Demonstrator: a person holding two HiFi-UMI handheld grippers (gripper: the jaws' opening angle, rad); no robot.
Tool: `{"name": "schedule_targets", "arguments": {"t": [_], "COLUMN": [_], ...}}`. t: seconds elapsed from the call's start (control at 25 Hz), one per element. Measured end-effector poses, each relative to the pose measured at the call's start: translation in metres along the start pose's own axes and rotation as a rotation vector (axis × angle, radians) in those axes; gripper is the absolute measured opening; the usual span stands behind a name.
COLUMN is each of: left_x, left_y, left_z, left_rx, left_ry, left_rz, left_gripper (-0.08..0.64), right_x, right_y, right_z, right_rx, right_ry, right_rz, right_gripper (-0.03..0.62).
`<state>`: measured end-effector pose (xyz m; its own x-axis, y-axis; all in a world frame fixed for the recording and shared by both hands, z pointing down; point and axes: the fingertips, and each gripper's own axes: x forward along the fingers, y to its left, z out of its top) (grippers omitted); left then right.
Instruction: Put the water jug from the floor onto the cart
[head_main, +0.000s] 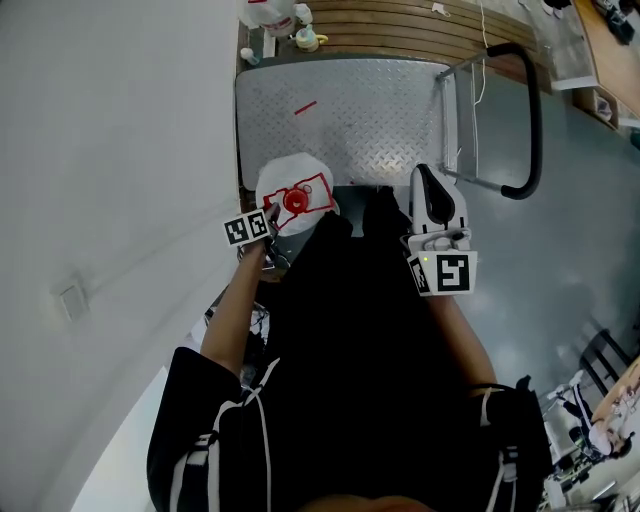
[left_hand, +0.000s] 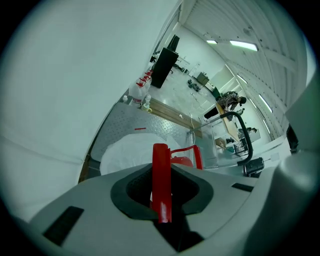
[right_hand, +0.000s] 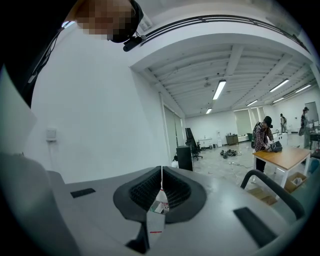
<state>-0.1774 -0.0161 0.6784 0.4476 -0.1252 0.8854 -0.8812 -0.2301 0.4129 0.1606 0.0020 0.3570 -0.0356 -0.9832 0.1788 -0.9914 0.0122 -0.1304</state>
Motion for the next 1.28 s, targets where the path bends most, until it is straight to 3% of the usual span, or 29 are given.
{"name": "schedule_targets", "arguments": {"t": [0.24,0.52,0.96,1.28], "left_x": [0.015,0.047,0.119,0.162], "left_y": [-0.044,-0.105,-0.187,-0.222], "left_z": [0.047,0.089,0.126,0.145], "left_rx": [0.012,0.038,0.106,0.095], "left_ry": [-0.023,-0.029,0.044,0.075], "left_rz": [-0.006,-0.035,-0.083,-0.116], "left_gripper": [0.078,0.078,0.08,0.08], "right_x": [0.021,0.03,0.036,0.025], "right_y": [-0.026,-0.072,-0.118,-0.155], "right_z": [0.015,0.022,0.011,-0.002], "right_rx": [0.011,0.012,-0.002,0.003], "right_ry": [-0.045,-0.05,-0.013,0.01], "right_rz": [0.046,0.037,0.063,0.028], "right_gripper": [0.02,0.02,0.02,0.02]}}
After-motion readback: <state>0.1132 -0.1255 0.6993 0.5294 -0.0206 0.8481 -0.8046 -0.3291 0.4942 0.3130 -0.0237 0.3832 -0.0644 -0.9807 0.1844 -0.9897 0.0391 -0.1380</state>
